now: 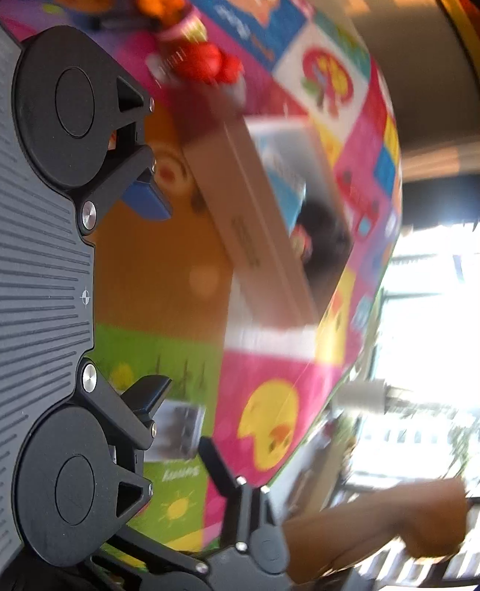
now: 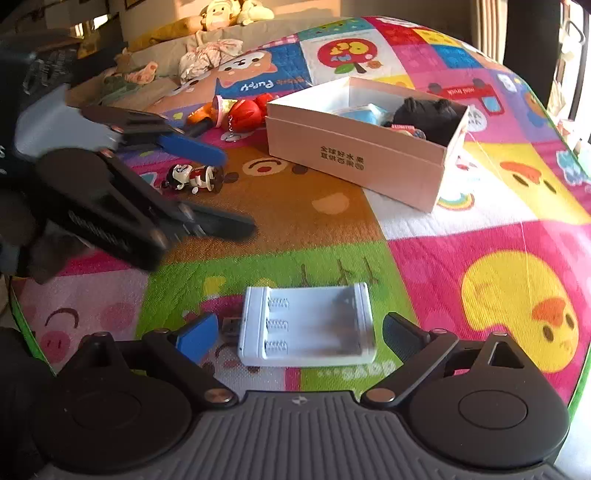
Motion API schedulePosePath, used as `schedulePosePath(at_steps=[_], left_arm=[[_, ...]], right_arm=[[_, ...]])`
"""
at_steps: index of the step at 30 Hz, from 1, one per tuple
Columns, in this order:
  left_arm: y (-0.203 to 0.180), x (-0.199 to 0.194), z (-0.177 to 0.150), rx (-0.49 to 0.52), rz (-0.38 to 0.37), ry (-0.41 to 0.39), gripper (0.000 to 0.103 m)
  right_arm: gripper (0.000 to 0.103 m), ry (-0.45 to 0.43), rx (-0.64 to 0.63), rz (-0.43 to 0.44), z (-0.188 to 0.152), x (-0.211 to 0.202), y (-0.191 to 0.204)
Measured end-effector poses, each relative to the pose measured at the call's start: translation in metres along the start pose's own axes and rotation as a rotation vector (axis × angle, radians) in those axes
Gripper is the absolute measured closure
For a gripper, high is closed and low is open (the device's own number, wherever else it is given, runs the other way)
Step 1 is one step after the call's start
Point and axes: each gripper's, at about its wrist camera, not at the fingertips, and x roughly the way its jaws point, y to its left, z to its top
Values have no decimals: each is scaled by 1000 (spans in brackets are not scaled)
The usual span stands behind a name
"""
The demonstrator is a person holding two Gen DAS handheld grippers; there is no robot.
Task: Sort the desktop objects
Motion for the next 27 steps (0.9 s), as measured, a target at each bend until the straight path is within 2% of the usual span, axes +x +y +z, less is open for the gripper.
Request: schedulePosePath(at_steps=[5, 8, 11, 14, 17, 22, 23, 24, 27], left_arm=[[-4, 25, 4, 85, -37, 83, 8], [-1, 34, 3, 80, -90, 133, 8], [7, 37, 3, 36, -111, 145, 5], [13, 36, 6, 7, -99, 142, 6], [15, 36, 4, 22, -57, 150, 5], [17, 37, 4, 9, -50, 154, 2], [17, 36, 3, 7, -49, 154, 2], [17, 37, 3, 3, -51, 156, 2], [19, 37, 2, -7, -54, 153, 2]], right_arm=[[5, -9, 5, 17, -7, -6, -1], [4, -15, 2, 25, -9, -6, 1], [4, -21, -3, 19, -7, -2, 0], [5, -25, -33, -13, -4, 3, 2], [13, -24, -52, -12, -3, 4, 3], [14, -20, -65, -19, -5, -3, 4], [17, -19, -67, -22, -5, -5, 4], [25, -23, -73, -32, -5, -8, 3], [25, -34, -66, -80, -2, -21, -6]])
